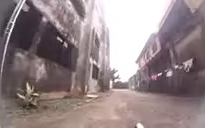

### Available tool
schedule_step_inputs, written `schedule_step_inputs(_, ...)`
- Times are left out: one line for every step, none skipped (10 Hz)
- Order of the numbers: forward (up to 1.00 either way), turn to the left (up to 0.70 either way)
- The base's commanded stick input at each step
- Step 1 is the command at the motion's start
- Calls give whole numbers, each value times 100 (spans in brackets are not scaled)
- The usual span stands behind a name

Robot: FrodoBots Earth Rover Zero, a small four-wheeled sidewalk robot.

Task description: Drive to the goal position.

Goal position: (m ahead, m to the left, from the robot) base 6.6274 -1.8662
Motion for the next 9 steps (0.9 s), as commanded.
schedule_step_inputs(84, 6)
schedule_step_inputs(84, 6)
schedule_step_inputs(84, 6)
schedule_step_inputs(84, 6)
schedule_step_inputs(84, 6)
schedule_step_inputs(84, 6)
schedule_step_inputs(84, 6)
schedule_step_inputs(84, 6)
schedule_step_inputs(84, 6)
